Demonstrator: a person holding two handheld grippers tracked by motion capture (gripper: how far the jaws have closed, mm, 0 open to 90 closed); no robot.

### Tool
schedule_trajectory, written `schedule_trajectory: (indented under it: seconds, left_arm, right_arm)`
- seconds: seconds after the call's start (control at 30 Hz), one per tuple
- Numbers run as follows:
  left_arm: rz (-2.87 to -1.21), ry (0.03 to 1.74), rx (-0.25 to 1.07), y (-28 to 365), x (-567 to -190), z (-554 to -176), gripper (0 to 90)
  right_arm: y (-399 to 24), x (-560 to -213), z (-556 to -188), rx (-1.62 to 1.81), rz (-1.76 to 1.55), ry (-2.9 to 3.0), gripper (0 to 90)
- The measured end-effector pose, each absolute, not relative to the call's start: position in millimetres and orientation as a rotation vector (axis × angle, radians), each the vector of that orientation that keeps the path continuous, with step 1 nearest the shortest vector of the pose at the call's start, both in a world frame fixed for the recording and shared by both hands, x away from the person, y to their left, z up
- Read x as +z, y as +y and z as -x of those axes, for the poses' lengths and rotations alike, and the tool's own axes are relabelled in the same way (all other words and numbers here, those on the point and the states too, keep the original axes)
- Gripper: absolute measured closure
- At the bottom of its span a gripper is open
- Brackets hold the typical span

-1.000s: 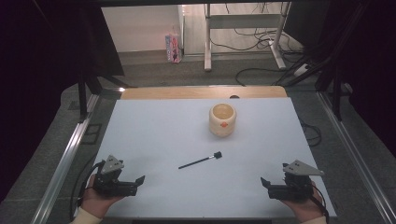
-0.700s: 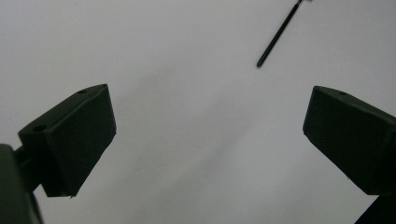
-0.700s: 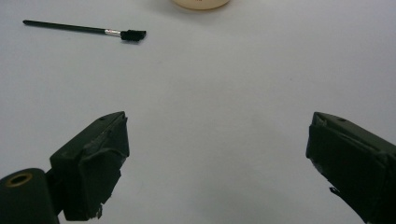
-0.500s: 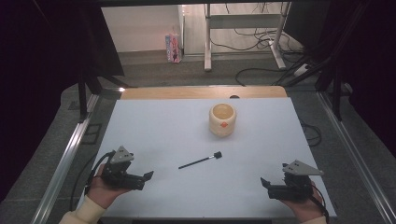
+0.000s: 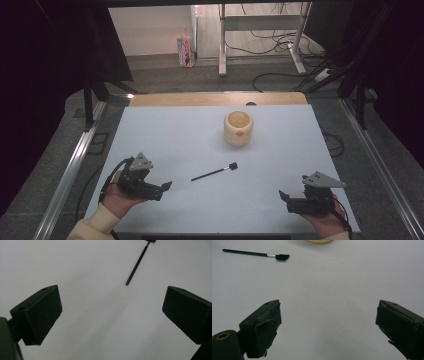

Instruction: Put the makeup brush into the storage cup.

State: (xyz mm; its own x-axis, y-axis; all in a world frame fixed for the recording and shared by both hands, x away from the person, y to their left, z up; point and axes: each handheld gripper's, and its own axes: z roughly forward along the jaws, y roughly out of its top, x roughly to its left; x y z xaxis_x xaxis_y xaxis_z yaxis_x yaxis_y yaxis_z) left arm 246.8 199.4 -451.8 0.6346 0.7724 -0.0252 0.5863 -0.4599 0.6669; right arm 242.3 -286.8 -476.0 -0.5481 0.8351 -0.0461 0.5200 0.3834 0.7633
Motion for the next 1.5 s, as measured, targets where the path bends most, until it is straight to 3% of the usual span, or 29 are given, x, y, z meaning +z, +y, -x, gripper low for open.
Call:
schedule_trajectory:
  seconds: [0.73,1.03,1.5]
  left_arm:
    - [-2.283,1.051,0.328,169,-454,-272,0.5]
    - [-2.307,0.966,0.324,153,-437,-282,1.9]
    - [-2.379,0.935,0.283,118,-445,-304,1.5]
  right_arm:
    - [-287,-478,-244,0.991,-1.184,2.226,6.5]
    - [-288,-478,-244,0.995,-1.185,2.226,6.5]
    - [-287,-478,-244,0.998,-1.187,2.227,6.1]
